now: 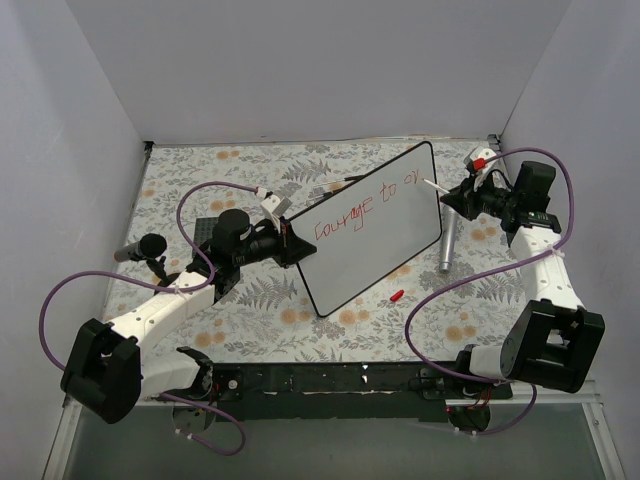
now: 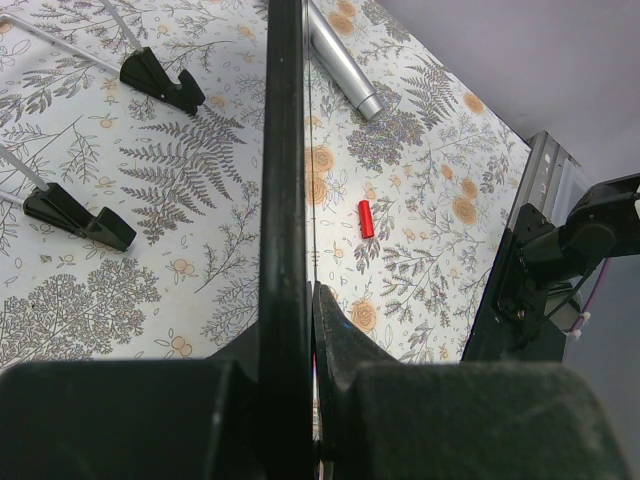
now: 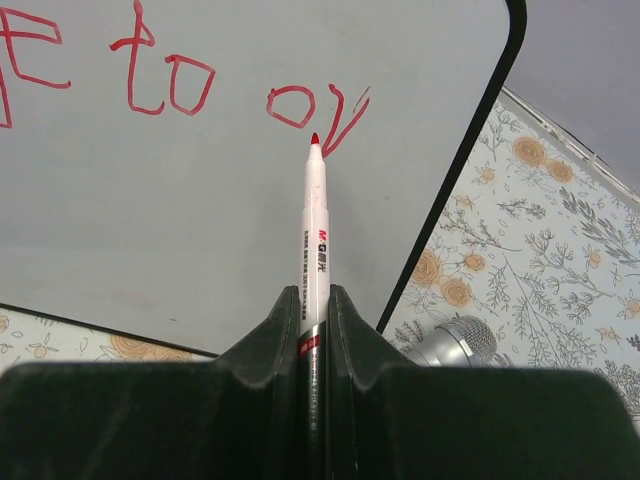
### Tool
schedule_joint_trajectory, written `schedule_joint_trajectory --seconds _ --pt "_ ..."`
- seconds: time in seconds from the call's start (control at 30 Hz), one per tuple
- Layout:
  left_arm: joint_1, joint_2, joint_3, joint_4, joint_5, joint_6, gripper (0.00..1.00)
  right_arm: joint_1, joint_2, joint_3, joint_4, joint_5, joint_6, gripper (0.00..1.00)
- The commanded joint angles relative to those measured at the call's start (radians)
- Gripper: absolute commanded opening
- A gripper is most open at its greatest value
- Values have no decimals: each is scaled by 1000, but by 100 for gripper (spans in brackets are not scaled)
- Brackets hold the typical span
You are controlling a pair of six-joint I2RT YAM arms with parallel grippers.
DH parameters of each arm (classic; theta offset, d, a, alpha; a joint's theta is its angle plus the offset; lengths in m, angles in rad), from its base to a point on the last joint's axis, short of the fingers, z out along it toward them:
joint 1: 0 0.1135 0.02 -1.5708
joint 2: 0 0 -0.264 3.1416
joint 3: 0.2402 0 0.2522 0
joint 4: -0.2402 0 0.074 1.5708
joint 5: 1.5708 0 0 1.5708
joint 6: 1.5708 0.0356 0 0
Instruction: Write a sentence on the whiteboard
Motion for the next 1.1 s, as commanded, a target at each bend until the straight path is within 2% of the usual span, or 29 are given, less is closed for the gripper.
schedule_joint_trajectory --seconds 0.0,0.27,0.63,1.07 --pt "-7 -14 -1 -26 16 90 0 -2 -1 1 29 -15 -29 1" --pt "-7 0 6 -20 25 90 0 -2 30 42 -5 -23 -43 1" --pt "-7 -2 10 -23 27 87 0 16 77 71 63 17 32 1" --pt "-9 1 10 -24 31 90 0 36 125 99 75 31 43 1"
